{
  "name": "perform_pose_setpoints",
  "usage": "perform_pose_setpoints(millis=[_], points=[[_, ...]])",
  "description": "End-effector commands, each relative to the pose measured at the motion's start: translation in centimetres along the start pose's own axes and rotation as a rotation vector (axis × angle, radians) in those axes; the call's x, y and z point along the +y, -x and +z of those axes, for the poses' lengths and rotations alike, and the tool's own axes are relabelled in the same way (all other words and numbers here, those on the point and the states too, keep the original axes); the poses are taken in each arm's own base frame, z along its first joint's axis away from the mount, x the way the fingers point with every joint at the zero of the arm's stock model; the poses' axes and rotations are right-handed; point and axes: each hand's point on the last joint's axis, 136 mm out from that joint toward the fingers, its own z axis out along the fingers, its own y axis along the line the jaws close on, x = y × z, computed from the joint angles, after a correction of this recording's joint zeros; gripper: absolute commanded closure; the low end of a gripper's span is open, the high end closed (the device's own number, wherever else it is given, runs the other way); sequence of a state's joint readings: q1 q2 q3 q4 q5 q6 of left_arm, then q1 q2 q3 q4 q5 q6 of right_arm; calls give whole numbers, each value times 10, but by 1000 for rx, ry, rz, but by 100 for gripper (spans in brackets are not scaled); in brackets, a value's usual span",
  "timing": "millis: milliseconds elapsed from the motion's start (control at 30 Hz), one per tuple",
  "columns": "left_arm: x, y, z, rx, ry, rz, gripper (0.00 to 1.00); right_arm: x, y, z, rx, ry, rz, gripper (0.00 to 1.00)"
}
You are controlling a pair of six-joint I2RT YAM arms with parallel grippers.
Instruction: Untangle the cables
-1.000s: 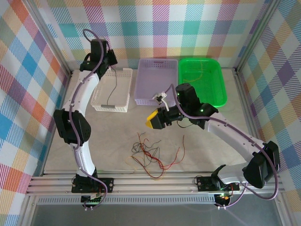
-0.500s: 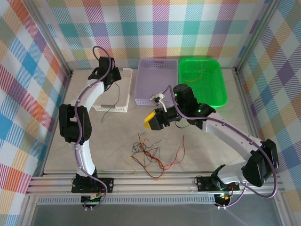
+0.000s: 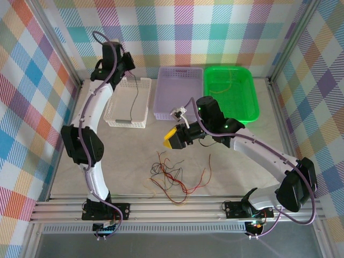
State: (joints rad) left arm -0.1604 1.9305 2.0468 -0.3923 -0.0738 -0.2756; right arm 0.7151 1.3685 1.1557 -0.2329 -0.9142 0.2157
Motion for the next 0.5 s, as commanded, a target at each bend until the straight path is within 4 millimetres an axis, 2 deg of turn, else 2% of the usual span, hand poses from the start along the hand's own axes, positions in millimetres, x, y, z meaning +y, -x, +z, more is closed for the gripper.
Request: perform_pose_setpoints(millis=[0,100,167,333,467], points=[[-12,38,-37,-68,-44,-10,100,12,8,1,0,41,-54,46],[-19,53,-47,-109,-76,-8,100,12,10,2,-1,44,-59,46],[-20,56,-45,-125,-78,-1,100,11,11,3,0,46,-62,46],[-19,46,-20,-107,-77,19,100,10,11,4,5,51,-65,46],[-10,32,5,-96,-40,39,100,8,10,6,11,55,-64,46]])
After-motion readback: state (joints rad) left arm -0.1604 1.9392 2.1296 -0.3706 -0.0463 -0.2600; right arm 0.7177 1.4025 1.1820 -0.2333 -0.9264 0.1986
